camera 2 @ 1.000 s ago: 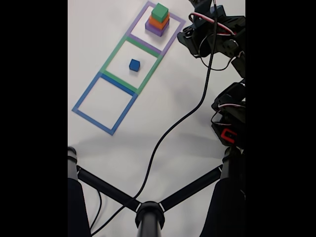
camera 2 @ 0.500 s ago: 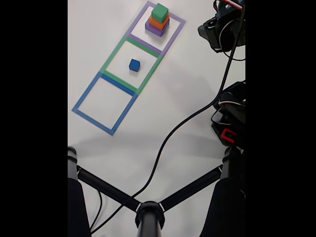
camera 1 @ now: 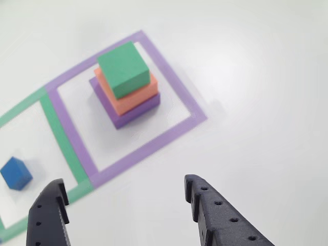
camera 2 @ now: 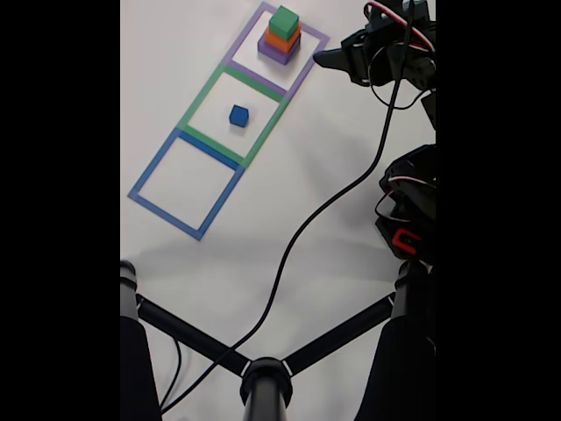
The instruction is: Tower of hanoi
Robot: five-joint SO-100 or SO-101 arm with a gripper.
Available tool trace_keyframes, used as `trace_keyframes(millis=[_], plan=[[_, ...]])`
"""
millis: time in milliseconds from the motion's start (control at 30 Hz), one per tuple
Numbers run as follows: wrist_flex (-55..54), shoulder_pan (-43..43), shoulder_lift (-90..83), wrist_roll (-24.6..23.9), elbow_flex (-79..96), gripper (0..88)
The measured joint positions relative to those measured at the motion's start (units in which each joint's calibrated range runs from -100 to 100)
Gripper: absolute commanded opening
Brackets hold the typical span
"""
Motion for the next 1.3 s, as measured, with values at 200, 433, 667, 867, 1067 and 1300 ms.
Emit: trace_keyframes(millis=[200, 433, 667, 867, 1067, 1300], plan=[[-18.1, 0.0, 3.5, 0.0, 9.7, 32.7], [-40.5, 0.0, 11.5, 0.0, 16.7, 32.9], [-55.2, 0.0, 18.6, 0.0, 22.0, 34.1], [-66.7, 0.0, 25.6, 0.0, 24.2, 34.4], [-78.8, 0.0, 34.6, 0.0, 24.3, 34.2], [-91.1, 0.3, 45.8, 0.0, 24.0, 34.3]])
